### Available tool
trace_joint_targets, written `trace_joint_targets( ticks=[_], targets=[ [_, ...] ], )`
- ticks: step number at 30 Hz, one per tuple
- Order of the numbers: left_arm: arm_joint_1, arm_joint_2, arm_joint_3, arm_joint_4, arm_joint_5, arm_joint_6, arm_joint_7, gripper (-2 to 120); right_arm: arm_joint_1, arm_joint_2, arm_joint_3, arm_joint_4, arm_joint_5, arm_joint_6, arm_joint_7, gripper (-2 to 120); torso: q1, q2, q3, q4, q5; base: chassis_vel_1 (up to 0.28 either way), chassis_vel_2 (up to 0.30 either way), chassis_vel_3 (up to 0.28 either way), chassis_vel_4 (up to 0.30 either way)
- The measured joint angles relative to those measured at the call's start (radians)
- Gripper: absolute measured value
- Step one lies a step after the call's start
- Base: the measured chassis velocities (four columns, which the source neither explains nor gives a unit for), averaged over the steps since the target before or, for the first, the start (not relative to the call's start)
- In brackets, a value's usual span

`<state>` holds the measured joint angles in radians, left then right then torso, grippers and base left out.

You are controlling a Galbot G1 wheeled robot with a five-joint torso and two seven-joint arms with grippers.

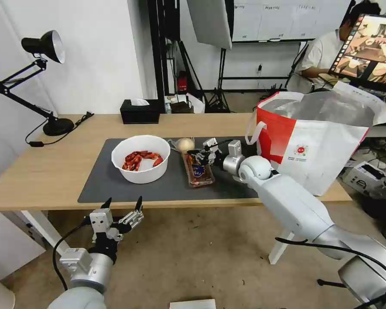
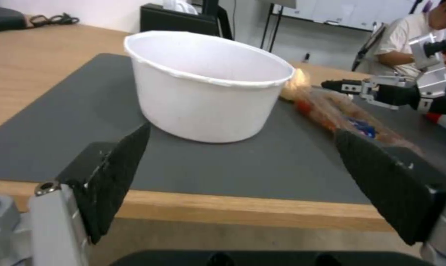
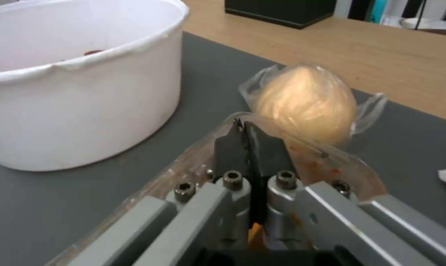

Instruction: Pick up the trash from the table and place it into the takeout bag.

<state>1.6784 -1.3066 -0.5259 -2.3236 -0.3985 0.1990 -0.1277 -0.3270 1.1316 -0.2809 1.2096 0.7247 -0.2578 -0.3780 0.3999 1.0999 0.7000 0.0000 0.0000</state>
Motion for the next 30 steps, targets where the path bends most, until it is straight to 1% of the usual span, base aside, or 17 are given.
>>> trace_joint_targets(
  ticks=[5, 8, 9, 12, 13, 16, 17, 19, 20, 22, 23, 24, 25, 26, 27, 29, 30],
  targets=[
    [-0.019, 0.039, 0.005, 0.009, -0.039, 0.009, -0.001, 100, -0.002, -0.003, 0.001, -0.006, 0.004, -0.004, 0.001, 0, 0.0, 0.0, 0.0, 0.0, -0.0001, 0.0, 0.0, 0.0, 0.0],
    [-0.038, 0.087, 0.009, 0.017, -0.093, 0.01, -0.004, 100, -0.009, -0.007, 0.005, -0.006, 0.015, -0.011, 0.003, 0, 0.0, 0.0, 0.0, 0.0, -0.0001, 0.0, 0.0, 0.0, 0.0],
    [-0.038, 0.087, 0.009, 0.017, -0.093, 0.01, -0.004, 100, -0.009, -0.007, 0.005, -0.006, 0.015, -0.011, 0.003, 0, 0.0, 0.0, 0.0, 0.0, -0.0001, 0.0, 0.0, 0.0, 0.0],
    [-0.057, 0.136, 0.018, 0.023, -0.162, 0.009, -0.005, 100, -0.017, -0.013, 0.007, 0.0, 0.023, -0.016, 0.006, 0, 0.0, 0.0, 0.0, 0.0, 0.0, 0.0, 0.0, 0.0, 0.0],
    [-0.057, 0.136, 0.018, 0.023, -0.162, 0.009, -0.005, 100, -0.017, -0.013, 0.007, 0.0, 0.023, -0.016, 0.006, 0, 0.0, 0.0, 0.0, 0.0, 0.0, 0.0, 0.0, 0.0, 0.0],
    [-0.088, 0.212, 0.036, 0.037, -0.276, -0.008, -0.014, 100, -0.032, -0.019, 0.01, 0.006, 0.025, -0.018, 0.008, 0, 0.0, 0.0, 0.0, 0.0, -0.0001, 0.0, 0.0, 0.0, 0.0],
    [-0.088, 0.212, 0.036, 0.037, -0.276, -0.008, -0.014, 100, -0.032, -0.019, 0.01, 0.006, 0.025, -0.018, 0.008, 0, 0.0, 0.0, 0.0, 0.0, -0.0001, 0.0, 0.0, 0.0, 0.0],
    [-0.116, 0.27, 0.047, 0.043, -0.375, -0.016, -0.029, 100, -0.039, -0.022, 0.011, 0.01, 0.026, -0.018, 0.01, 0, 0.0, 0.0, 0.0, 0.0003, -0.0002, 0.0, 0.0, 0.0, 0.0],
    [-0.116, 0.27, 0.047, 0.043, -0.375, -0.016, -0.029, 100, -0.039, -0.022, 0.011, 0.01, 0.026, -0.018, 0.01, 0, 0.0, 0.0, 0.0, 0.0003, -0.0002, 0.0, 0.0, 0.0, 0.0],
    [-0.153, 0.331, 0.05, 0.05, -0.491, -0.017, -0.033, 100, -0.041, -0.028, 0.011, 0.017, 0.03, -0.019, 0.013, 0, 0.0, 0.0, 0.0, 0.0001, -0.0002, 0.0, 0.0, 0.0, 0.0],
    [-0.153, 0.331, 0.05, 0.05, -0.491, -0.017, -0.033, 100, -0.041, -0.028, 0.011, 0.017, 0.03, -0.019, 0.013, 0, 0.0, 0.0, 0.0, 0.0001, -0.0002, 0.0, 0.0, 0.0, 0.0],
    [-0.185, 0.373, 0.051, 0.055, -0.596, -0.014, -0.035, 100, -0.041, -0.031, 0.011, 0.021, 0.038, -0.021, 0.018, 0, 0.0, 0.0, 0.0, 0.0, -0.0001, 0.0, 0.0, 0.0, 0.0],
    [-0.206, 0.398, 0.052, 0.061, -0.66, -0.009, -0.036, 100, -0.041, -0.032, 0.011, 0.024, 0.042, -0.022, 0.02, 0, 0.0, 0.0, 0.0, 0.0001, -0.0001, 0.0, 0.0, 0.0, 0.0],
    [-0.206, 0.398, 0.052, 0.061, -0.66, -0.009, -0.036, 100, -0.041, -0.032, 0.011, 0.024, 0.042, -0.022, 0.02, 0, 0.0, 0.0, 0.0, 0.0001, -0.0001, 0.0, 0.0, 0.0, 0.0],
    [-0.236, 0.431, 0.057, 0.074, -0.744, 0.003, -0.036, 100, -0.041, -0.036, 0.012, 0.03, 0.046, -0.024, 0.022, 0, 0.0, 0.0, 0.0, 0.0, 0.0, 0.0, 0.0, 0.0, 0.0],
    [-0.261, 0.461, 0.065, 0.091, -0.809, 0.012, -0.031, 100, -0.041, -0.038, 0.011, 0.033, 0.047, -0.026, 0.023, 0, 0.0, 0.0, 0.0, -0.0001, -0.0002, 0.0, 0.0, 0.0, 0.0],
    [-0.261, 0.461, 0.065, 0.091, -0.809, 0.012, -0.031, 100, -0.041, -0.038, 0.011, 0.033, 0.047, -0.026, 0.023, 0, 0.0, 0.0, 0.0, -0.0001, -0.0002, 0.0, 0.0, 0.0, 0.0]
  ],
)
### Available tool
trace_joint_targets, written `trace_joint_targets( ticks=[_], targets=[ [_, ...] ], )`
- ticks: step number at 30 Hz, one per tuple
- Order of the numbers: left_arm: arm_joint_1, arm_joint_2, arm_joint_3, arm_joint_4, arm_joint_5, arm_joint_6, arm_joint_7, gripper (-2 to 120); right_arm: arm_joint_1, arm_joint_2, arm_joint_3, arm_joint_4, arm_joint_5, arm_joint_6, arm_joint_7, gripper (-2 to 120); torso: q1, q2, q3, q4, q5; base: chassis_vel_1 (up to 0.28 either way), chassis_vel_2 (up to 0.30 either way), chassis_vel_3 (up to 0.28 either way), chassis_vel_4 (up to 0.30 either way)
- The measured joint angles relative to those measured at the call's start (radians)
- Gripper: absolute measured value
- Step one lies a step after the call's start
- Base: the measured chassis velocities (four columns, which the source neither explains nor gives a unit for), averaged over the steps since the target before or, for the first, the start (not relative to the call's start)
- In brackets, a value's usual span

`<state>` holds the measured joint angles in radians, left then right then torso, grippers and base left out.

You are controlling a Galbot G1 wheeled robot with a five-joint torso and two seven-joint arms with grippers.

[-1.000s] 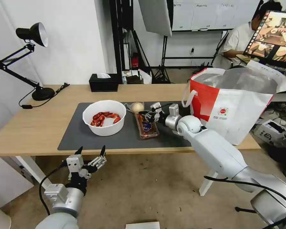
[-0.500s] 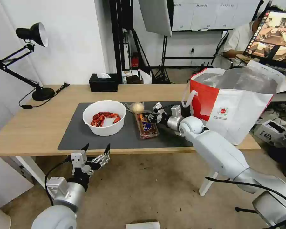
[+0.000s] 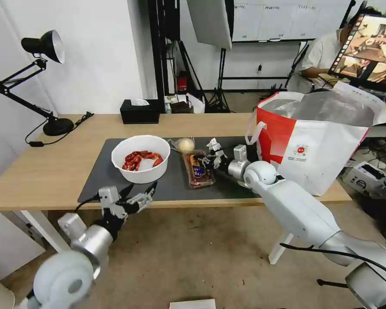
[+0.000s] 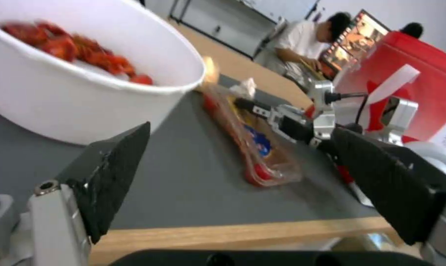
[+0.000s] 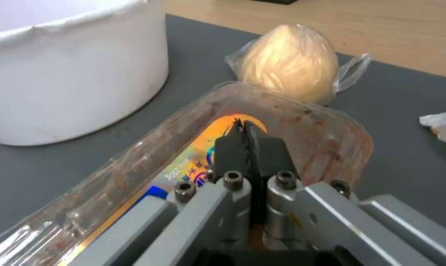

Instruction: Pick up the trash from the table and place it into the takeout bag.

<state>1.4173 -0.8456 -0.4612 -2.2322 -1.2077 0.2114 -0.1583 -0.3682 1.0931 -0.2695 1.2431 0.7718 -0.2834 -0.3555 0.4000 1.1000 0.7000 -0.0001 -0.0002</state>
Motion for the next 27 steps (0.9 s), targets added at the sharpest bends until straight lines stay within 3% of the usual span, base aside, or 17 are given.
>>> trace_joint_targets(
  ticks=[2, 7, 27],
  targets=[
    [-0.028, 0.031, 0.015, 0.025, -0.07, 0.005, 0.018, 100, 0.002, -0.001, -0.003, 0.002, 0.0, -0.002, 0.0, 0, 0.0, 0.0, 0.0, 0.0, 0.0002, 0.0, 0.0, 0.0, 0.0],
    [-0.102, 0.041, 0.073, 0.076, -0.133, 0.006, 0.04, 100, 0.003, -0.006, -0.005, 0.017, 0.001, -0.006, -0.001, 0, 0.0, 0.0, 0.0, 0.0002, 0.0002, 0.0, 0.0, 0.0, 0.0],
    [-0.411, -0.029, 0.322, 0.258, -0.245, 0.066, 0.044, 100, 0.014, -0.042, -0.017, 0.05, 0.009, -0.019, -0.009, 0, 0.0, 0.0, 0.0, 0.0001, 0.0003, 0.0, 0.0, 0.0, 0.0]
  ],
)
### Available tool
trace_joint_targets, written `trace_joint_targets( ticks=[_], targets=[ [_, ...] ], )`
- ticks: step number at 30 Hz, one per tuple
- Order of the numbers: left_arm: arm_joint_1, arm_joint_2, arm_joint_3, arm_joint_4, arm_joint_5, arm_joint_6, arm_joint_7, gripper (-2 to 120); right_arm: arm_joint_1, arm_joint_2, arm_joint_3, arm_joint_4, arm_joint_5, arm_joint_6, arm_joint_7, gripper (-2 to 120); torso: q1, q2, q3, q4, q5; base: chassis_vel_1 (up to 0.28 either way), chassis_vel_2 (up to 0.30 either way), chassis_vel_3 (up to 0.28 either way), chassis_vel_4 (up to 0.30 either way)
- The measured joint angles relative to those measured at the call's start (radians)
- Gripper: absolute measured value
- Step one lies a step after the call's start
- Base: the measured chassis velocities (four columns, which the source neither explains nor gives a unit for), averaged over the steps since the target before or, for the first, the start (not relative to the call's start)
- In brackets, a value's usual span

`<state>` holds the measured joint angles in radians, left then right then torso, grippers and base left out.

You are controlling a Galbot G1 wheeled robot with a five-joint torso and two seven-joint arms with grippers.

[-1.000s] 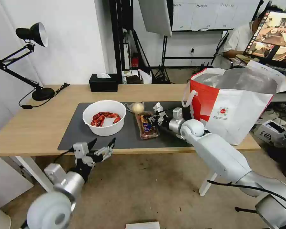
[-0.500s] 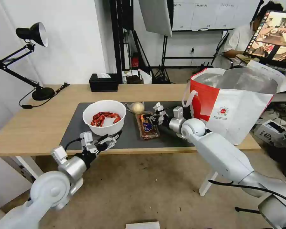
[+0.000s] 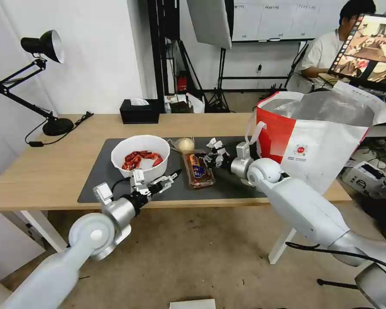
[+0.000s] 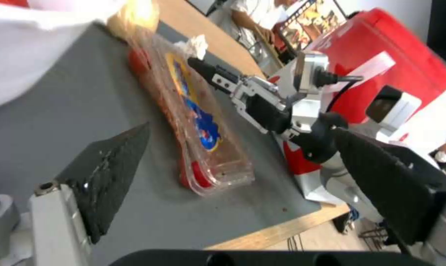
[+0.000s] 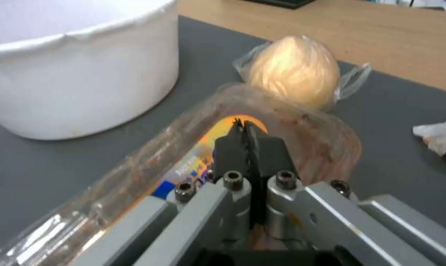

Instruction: Pick up the trash from the table and place it into the takeout bag.

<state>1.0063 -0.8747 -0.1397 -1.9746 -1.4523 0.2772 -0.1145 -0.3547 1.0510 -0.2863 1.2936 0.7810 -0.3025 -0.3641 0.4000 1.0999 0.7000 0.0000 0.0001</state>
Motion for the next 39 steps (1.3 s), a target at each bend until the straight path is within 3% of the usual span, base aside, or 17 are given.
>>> trace_joint_targets(
  ticks=[8, 15, 18, 39],
  targets=[
    [-0.09, -0.019, 0.063, 0.078, -0.023, 0.015, -0.019, 100, 0.002, -0.002, -0.004, -0.003, -0.002, -0.005, -0.003, 0, 0.0, 0.0, 0.0, 0.0001, 0.0, 0.0, 0.0, 0.0, 0.0],
    [-0.138, -0.046, 0.066, 0.111, -0.111, 0.123, -0.053, 100, -0.006, -0.012, -0.005, 0.001, -0.007, -0.005, -0.004, 0, 0.0, 0.0, 0.0, -0.0001, 0.0, 0.0, 0.0, 0.0, 0.0],
    [-0.155, -0.055, 0.074, 0.13, -0.124, 0.137, -0.061, 100, -0.009, -0.011, -0.005, 0.002, -0.007, -0.005, -0.004, 0, 0.0, 0.0, 0.0, 0.0, 0.0, 0.0, 0.0, 0.0, 0.0],
    [-0.242, -0.113, 0.159, 0.218, -0.086, 0.166, -0.122, 100, -0.008, -0.014, -0.013, 0.011, -0.004, -0.005, -0.002, 0, 0.0, 0.0, 0.0, 0.0, 0.0, 0.0, 0.0, 0.0, 0.0]
  ],
)
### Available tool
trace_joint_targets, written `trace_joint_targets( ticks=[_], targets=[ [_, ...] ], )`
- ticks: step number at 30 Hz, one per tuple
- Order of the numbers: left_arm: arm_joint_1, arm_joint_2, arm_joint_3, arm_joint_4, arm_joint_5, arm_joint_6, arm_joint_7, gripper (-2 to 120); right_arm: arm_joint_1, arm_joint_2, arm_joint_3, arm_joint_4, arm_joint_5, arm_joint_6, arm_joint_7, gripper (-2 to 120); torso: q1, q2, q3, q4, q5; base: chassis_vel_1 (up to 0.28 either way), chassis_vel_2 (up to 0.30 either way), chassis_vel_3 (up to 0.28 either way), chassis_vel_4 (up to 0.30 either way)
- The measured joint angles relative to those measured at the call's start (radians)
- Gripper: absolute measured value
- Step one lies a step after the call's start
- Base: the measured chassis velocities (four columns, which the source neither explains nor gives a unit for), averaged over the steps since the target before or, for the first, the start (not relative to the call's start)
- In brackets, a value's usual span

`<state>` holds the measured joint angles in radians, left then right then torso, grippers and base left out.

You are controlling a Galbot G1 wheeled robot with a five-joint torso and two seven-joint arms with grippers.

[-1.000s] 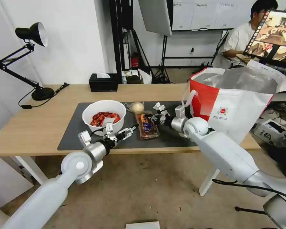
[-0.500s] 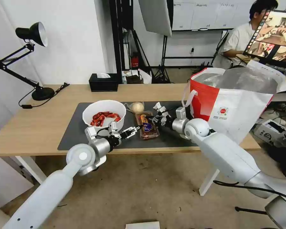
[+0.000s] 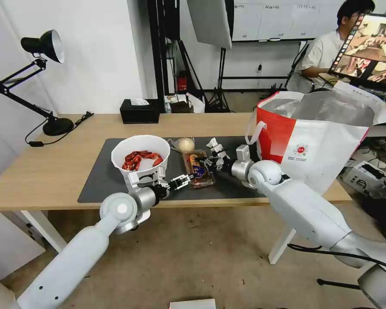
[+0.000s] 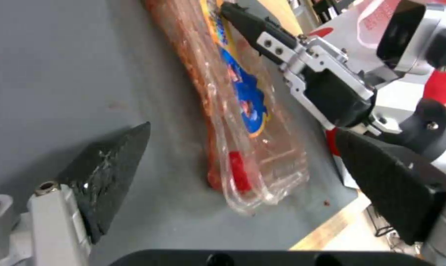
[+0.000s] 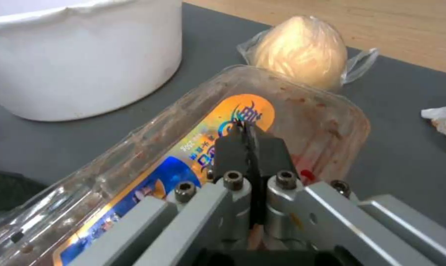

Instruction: Pick up the trash from the table and place it into the takeout bag.

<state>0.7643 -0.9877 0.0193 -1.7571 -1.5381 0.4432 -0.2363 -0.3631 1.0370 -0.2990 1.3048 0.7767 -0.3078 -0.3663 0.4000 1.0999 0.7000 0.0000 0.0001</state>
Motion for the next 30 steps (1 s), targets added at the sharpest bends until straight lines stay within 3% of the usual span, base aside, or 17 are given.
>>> trace_joint_targets(
  ticks=[17, 21, 23, 30],
  targets=[
    [-0.054, -0.028, 0.059, 0.039, 0.005, -0.001, -0.019, 100, -0.01, -0.009, 0.008, 0.025, 0.003, -0.002, 0.005, 0, 0.0, 0.0, 0.0, -0.0001, -0.0001, 0.0, 0.0, 0.0, 0.0],
    [-0.051, -0.026, 0.06, 0.036, 0.01, -0.002, -0.028, 92, -0.01, -0.009, 0.009, 0.029, 0.004, -0.003, 0.007, 0, 0.0, 0.0, 0.0, 0.0, 0.0, 0.0, 0.0, 0.0, 0.0],
    [-0.047, -0.026, 0.06, 0.035, 0.013, -0.005, -0.04, 80, -0.011, -0.007, 0.009, 0.031, 0.004, -0.004, 0.008, 0, 0.0, 0.0, 0.0, 0.0, 0.0, 0.0, 0.0, 0.0, 0.0],
    [-0.04, -0.024, 0.06, 0.035, 0.022, -0.006, -0.05, 57, -0.011, -0.007, 0.01, 0.036, 0.005, -0.005, 0.01, 0, 0.0, 0.0, 0.0, 0.0, -0.0001, 0.0, 0.0, 0.0, 0.0]
  ],
)
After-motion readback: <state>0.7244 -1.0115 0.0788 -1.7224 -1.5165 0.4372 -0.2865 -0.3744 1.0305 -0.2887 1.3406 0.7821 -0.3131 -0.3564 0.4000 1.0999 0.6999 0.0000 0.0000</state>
